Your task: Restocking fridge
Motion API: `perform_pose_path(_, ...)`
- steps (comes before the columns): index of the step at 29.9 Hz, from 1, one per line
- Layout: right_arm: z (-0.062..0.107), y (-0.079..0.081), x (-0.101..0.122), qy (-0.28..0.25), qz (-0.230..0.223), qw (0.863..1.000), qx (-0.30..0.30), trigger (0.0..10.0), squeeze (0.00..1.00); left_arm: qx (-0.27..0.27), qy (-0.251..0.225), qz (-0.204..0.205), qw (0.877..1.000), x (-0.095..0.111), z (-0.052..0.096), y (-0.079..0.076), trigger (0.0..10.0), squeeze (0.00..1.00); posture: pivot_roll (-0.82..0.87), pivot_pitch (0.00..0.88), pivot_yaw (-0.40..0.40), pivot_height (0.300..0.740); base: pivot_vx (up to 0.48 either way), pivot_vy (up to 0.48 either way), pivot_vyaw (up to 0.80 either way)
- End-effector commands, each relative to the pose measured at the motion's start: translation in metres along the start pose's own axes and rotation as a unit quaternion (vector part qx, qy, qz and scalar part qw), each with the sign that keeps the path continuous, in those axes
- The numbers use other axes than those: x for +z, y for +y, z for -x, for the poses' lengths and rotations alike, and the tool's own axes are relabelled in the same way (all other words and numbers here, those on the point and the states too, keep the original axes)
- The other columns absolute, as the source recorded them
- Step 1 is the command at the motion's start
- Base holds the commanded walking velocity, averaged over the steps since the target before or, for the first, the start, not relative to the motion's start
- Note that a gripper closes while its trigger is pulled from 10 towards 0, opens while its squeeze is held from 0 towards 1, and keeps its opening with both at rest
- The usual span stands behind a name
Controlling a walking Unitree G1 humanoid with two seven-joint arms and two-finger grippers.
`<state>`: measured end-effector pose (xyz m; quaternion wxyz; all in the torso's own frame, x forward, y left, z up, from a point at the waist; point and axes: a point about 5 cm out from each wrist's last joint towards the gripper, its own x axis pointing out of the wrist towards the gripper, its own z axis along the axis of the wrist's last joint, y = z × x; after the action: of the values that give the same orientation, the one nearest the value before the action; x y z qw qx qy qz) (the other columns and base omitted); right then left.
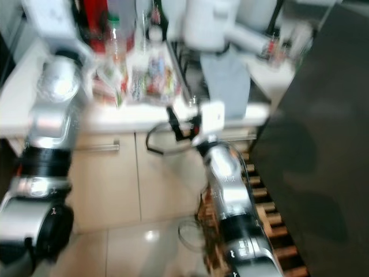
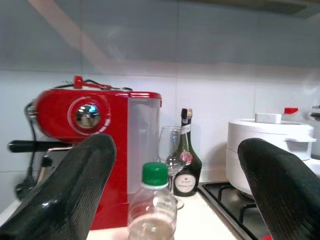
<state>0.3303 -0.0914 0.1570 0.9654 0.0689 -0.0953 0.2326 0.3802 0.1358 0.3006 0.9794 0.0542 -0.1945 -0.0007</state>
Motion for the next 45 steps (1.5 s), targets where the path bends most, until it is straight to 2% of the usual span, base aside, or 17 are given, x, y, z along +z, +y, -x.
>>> perform_pose_path(1,-0.002,0.010,0.008,-0.011,-0.010,0.999,0.028,10.0,0.00,0.017,0.024,-0.006,1.000,0.000,-0.006,0.012,10.0,0.00,-0.03,0.000,-0.042,0.740,0.000,0.000,0.00)
perform_pose_path(9,0.003,0.010,0.005,0.001,-0.027,0.999,0.021,10.0,0.00,-0.010,0.029,0.004,1.000,0.004,-0.006,0.008,10.0,0.00,-0.02,0.000,-0.039,0.740,0.000,0.000,0.00)
perform_pose_path(10,0.004,0.010,0.004,0.005,-0.030,0.999,0.022,10.0,0.00,-0.027,0.041,0.003,0.999,0.002,-0.005,0.005,10.0,0.00,-0.02,0.000,-0.039,0.740,0.000,0.000,0.00)
perform_pose_path(16,0.005,0.011,0.004,0.011,-0.035,0.999,0.027,10.0,0.00,-0.055,0.059,0.010,0.997,-0.003,-0.002,0.000,10.0,0.00,-0.02,0.000,-0.038,0.740,0.000,0.000,0.00)
perform_pose_path(22,0.007,0.014,0.002,0.020,-0.040,0.998,0.033,10.0,0.00,-0.094,0.092,0.043,0.990,-0.011,0.002,-0.008,10.0,0.00,-0.02,0.000,-0.033,0.740,0.000,0.000,0.00)
perform_pose_path(25,0.007,0.014,0.001,0.022,-0.041,0.998,0.033,10.0,0.00,-0.098,0.100,0.046,0.989,-0.014,0.003,-0.009,10.0,0.00,-0.02,0.000,-0.032,0.740,0.000,0.000,0.00)
perform_pose_path(37,0.008,0.013,0.001,0.029,-0.041,0.998,0.032,10.0,0.00,-0.099,0.143,0.028,0.984,-0.039,0.006,-0.008,10.0,0.00,-0.03,0.000,-0.031,0.740,0.000,0.000,0.00)
perform_pose_path(39,0.008,0.013,0.000,0.030,-0.043,0.998,0.031,10.0,0.00,-0.074,0.151,-0.015,0.986,-0.053,0.006,0.001,10.0,0.00,-0.03,0.000,-0.029,0.740,0.000,0.000,0.00)
perform_pose_path(41,0.008,0.012,0.000,0.030,-0.043,0.998,0.029,10.0,0.00,-0.055,0.162,-0.024,0.985,-0.064,0.008,0.010,10.0,0.00,-0.03,0.000,-0.029,0.740,0.000,0.000,0.00)
perform_pose_path(45,0.009,0.011,0.000,0.032,-0.044,0.998,0.028,10.0,0.00,-0.062,0.167,-0.024,0.984,-0.067,0.009,0.007,10.0,0.00,-0.03,0.000,-0.031,0.740,0.000,0.000,0.00)
